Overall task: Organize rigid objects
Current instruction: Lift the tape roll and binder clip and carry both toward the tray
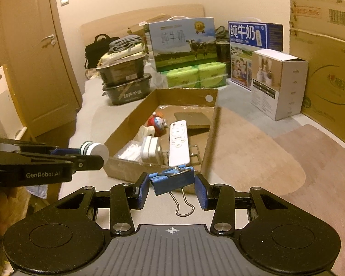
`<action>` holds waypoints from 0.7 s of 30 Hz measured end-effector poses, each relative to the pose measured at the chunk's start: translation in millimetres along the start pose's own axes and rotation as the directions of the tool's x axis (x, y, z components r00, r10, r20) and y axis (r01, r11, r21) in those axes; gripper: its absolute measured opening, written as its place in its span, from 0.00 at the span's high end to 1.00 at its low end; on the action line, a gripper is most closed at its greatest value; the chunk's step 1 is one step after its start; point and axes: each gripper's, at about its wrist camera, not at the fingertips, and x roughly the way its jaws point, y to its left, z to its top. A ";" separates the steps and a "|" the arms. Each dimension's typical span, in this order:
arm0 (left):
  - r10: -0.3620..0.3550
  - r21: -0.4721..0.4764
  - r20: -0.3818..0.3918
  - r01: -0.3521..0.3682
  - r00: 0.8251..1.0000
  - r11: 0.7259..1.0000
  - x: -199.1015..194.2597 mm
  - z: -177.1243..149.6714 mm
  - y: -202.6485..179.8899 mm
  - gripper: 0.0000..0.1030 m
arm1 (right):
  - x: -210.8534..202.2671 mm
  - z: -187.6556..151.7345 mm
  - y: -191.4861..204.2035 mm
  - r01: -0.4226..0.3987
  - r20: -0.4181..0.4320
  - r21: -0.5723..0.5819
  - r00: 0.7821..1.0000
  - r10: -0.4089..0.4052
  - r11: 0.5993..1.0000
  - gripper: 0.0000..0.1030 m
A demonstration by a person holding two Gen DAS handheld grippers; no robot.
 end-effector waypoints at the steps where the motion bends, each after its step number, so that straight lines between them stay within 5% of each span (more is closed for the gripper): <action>1: -0.001 -0.001 -0.002 0.001 1.000 1.000 2.2 1.2 1.5 0.73 | 2.8 2.3 -0.2 0.001 0.000 -0.002 1.000 -0.001 1.000 0.58; 21: -0.019 0.053 -0.018 0.020 1.000 0.998 72.1 67.3 34.9 0.73 | 81.1 73.0 -20.8 -0.029 -0.008 -0.048 1.000 0.029 0.998 0.58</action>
